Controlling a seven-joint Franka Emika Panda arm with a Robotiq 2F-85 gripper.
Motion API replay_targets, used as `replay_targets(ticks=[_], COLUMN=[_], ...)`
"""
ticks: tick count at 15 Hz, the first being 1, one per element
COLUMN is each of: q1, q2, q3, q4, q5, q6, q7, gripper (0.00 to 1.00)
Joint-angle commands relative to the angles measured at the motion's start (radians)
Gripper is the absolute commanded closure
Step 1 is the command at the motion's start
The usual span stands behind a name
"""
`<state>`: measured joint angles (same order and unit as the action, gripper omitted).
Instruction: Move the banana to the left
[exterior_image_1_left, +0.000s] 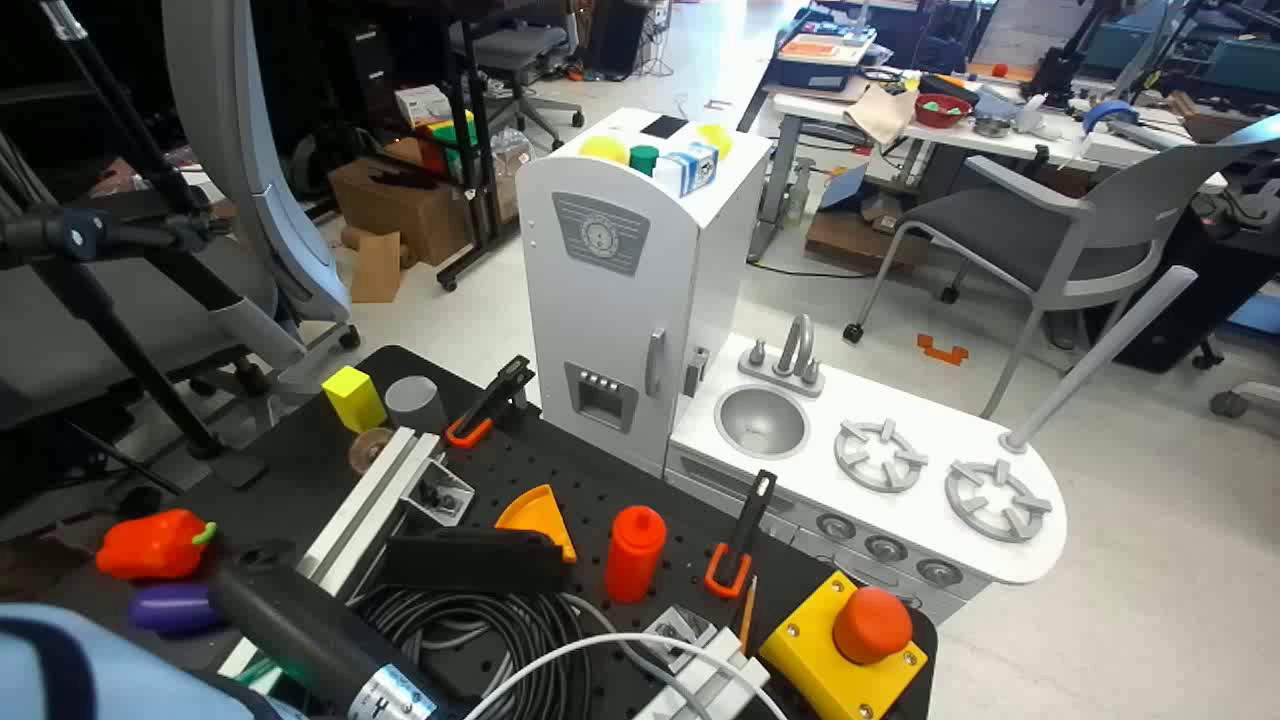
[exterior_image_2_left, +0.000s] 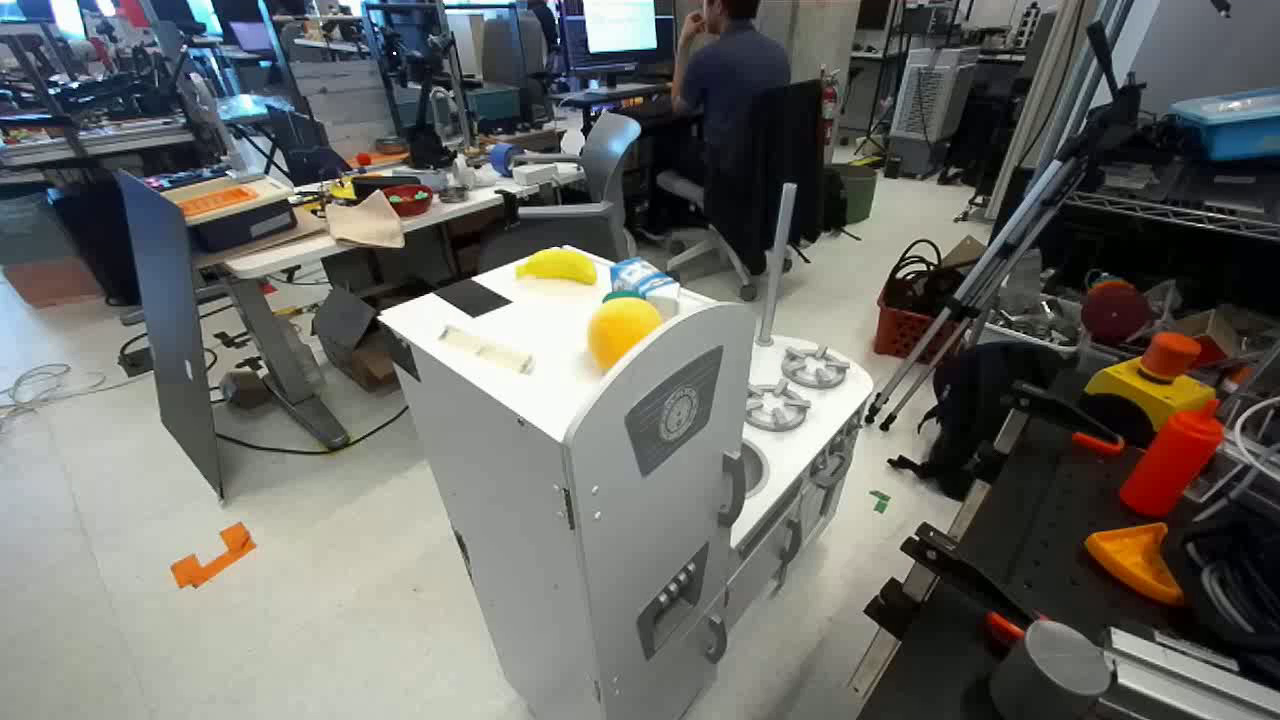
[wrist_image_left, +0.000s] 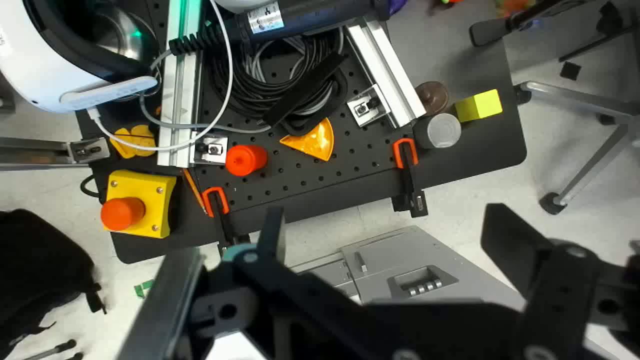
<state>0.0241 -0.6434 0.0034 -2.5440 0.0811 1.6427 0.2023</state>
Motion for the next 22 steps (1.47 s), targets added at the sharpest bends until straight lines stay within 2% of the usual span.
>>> replay_targets(ticks=[1, 5, 7, 9, 15, 22], q1=[-0.021, -0.028, -0.032, -0.031, -0.023, -0.018], q2=[0.000, 0.053, 0.138, 0.262, 0.625, 0.987], q3=[0.017, -0.002, -0.015, -0.017, -0.004, -0.001], q4=[0.001, 0.043, 0.110, 0.216, 0.557, 0.946], q5=[0.008, -0.050, -0.087, -0.123, -0.147, -0.058], q6=[-0.002, 0.009, 0.013, 0.017, -0.046, -0.122], q7=[-0.010, -0.078, -0.129, -0.167, -0.160, -0.106], gripper=[0.00, 0.00, 0.00, 0.00, 0.00, 0.00])
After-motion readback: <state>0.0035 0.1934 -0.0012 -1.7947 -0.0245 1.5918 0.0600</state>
